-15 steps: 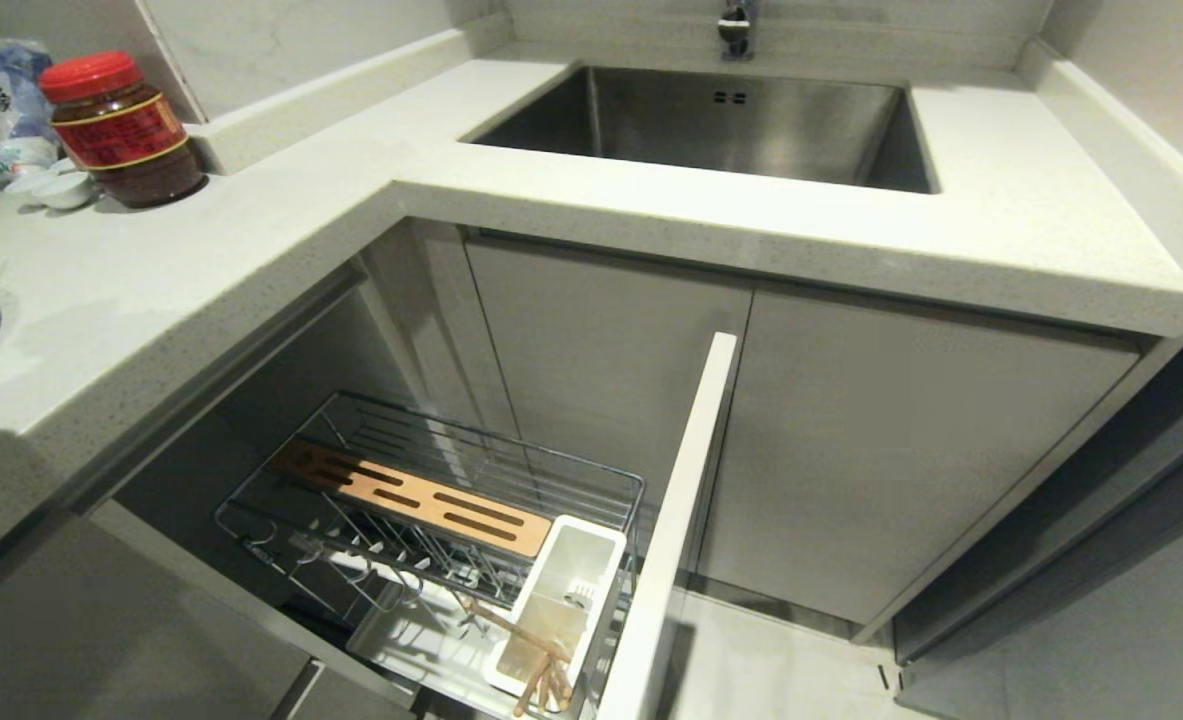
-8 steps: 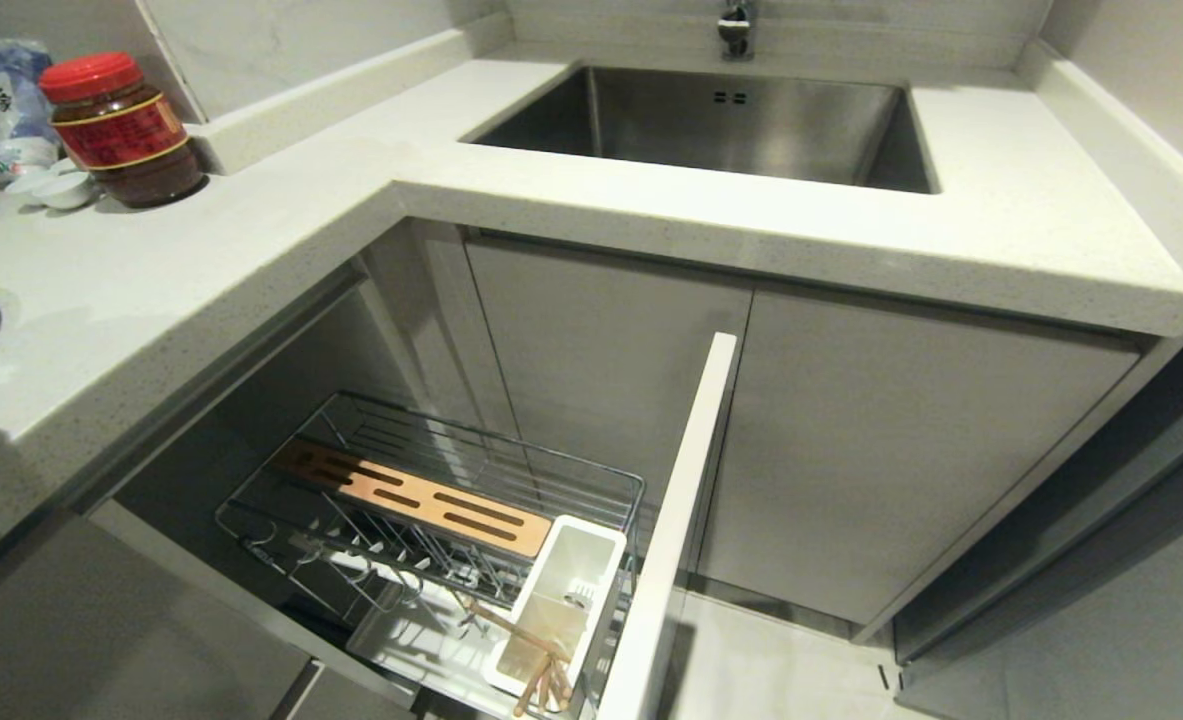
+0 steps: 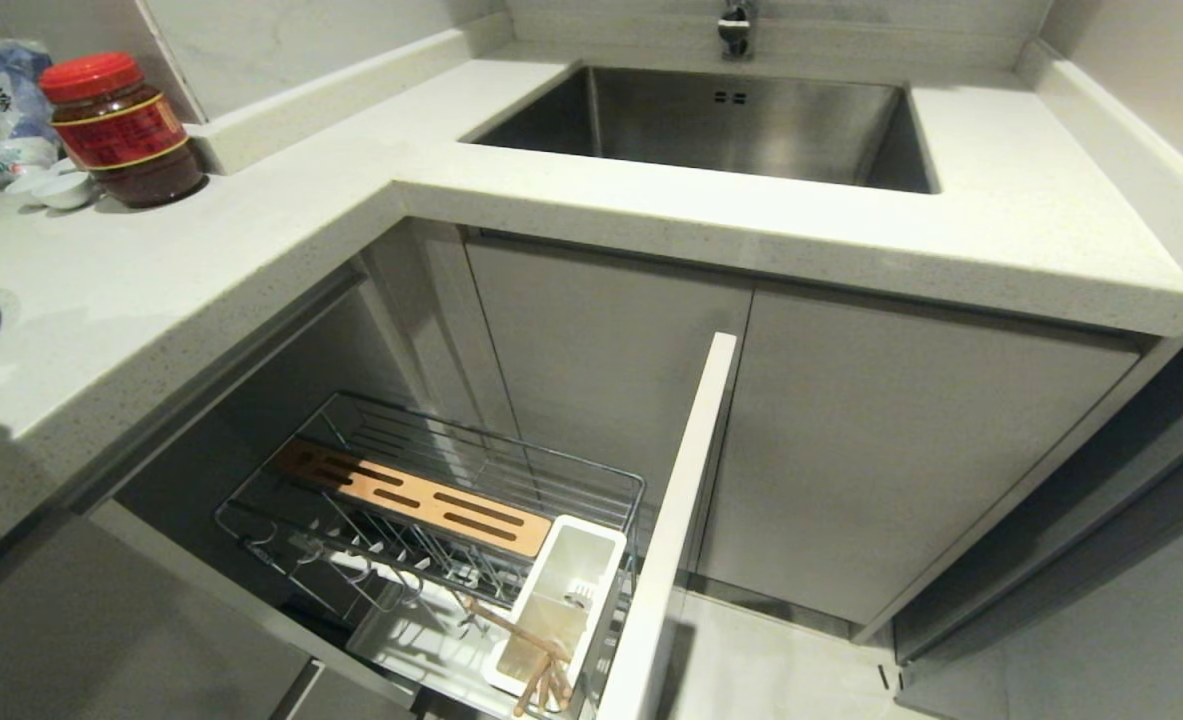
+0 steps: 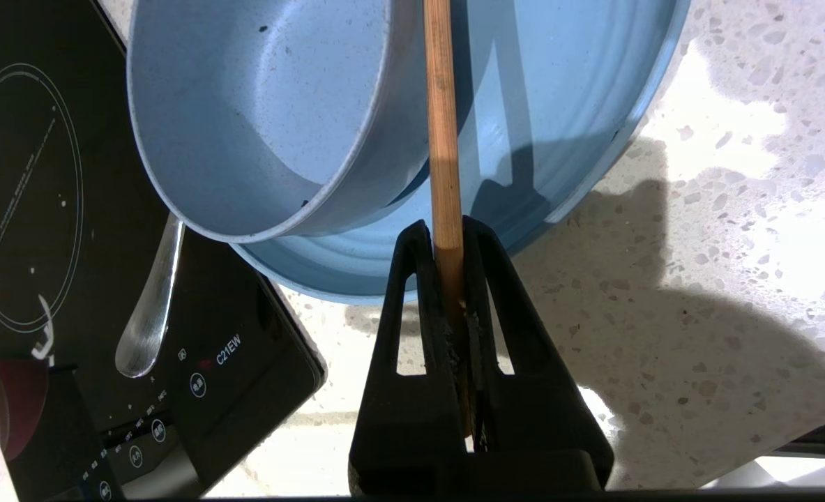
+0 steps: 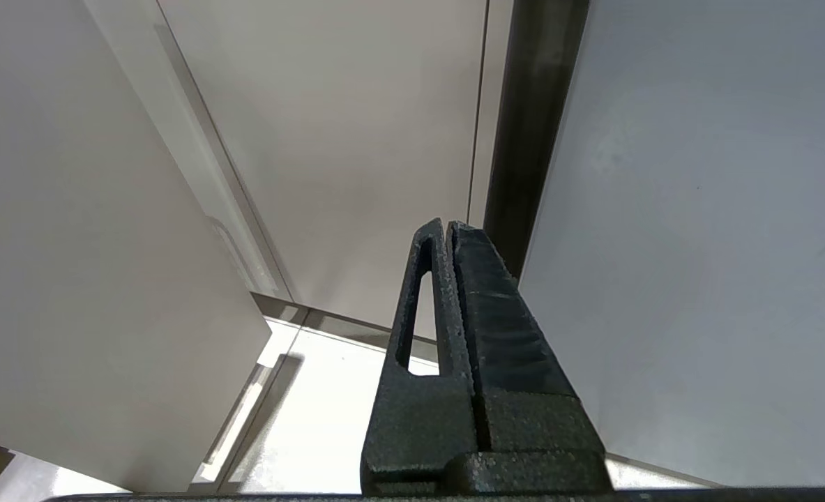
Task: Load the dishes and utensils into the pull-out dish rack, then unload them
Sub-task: Take the chopsticks out of the cupboard
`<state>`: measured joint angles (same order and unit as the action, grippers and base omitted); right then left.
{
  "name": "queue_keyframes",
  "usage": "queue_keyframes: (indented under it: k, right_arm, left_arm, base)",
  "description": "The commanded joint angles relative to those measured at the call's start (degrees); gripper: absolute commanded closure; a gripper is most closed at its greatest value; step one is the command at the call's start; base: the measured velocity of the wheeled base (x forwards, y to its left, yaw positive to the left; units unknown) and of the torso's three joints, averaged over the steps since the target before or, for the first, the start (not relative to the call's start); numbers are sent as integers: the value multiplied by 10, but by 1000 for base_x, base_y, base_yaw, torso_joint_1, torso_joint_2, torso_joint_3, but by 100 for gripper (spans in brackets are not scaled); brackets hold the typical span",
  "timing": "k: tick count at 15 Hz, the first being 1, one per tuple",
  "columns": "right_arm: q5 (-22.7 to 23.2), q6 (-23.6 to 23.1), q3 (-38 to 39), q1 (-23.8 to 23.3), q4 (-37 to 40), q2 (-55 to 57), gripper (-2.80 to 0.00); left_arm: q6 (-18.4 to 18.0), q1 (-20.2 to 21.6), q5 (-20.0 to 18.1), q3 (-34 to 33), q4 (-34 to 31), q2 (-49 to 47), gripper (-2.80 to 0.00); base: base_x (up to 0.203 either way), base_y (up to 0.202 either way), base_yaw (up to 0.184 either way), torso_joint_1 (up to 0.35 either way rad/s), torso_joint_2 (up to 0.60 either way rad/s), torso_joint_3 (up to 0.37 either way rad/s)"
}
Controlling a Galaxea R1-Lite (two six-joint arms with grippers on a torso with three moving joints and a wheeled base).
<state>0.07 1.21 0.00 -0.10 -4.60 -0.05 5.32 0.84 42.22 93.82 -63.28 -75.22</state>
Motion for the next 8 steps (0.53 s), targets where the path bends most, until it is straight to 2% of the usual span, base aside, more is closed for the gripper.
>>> queue_keyframes:
  k: [1,8]
  right_arm:
    - [0,0,15,0,0,0,0]
    - [0,0,15,0,-1,0,0]
  left_arm:
    - [0,0,2,-3,-3,-1,0]
    - [0,0,2,-3,-2,1,0]
  base:
    - [0,0,0,0,0,0]
    - [0,0,0,0,0,0]
